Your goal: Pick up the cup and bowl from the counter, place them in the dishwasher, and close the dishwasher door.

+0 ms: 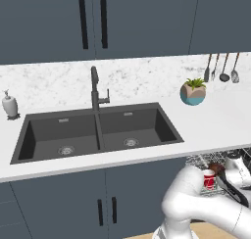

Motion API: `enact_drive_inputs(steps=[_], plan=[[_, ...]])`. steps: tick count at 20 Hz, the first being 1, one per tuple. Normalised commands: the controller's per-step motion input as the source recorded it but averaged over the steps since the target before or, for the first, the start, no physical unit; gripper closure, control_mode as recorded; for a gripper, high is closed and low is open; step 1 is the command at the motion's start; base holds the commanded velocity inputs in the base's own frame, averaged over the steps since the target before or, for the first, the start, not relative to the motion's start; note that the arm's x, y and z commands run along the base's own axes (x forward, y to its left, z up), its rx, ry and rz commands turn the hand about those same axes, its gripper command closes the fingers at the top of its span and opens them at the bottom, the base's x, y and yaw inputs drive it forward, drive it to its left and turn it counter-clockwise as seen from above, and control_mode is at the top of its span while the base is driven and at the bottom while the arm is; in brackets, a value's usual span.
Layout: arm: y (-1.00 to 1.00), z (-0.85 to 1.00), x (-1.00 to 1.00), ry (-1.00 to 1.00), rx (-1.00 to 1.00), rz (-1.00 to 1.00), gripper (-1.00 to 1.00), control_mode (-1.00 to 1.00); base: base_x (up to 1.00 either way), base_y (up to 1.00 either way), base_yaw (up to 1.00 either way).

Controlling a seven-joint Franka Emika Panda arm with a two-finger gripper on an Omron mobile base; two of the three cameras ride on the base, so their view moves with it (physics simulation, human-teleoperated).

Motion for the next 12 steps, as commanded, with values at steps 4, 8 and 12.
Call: enact_drive_inputs(steps=[4, 8, 12], plan=[[0.03, 0.04, 0.09, -0.28, 0.07, 0.04, -1.00, -1.00, 0.00, 0.00, 0.00], [0.02, 0.22, 0.48, -0.38, 0.05, 0.01, -1.00, -1.00, 0.00, 0.00, 0.00], [0.05, 0.73, -0.68, -0.27, 0.03, 0.00, -1.00, -1.00, 0.00, 0.00, 0.00]])
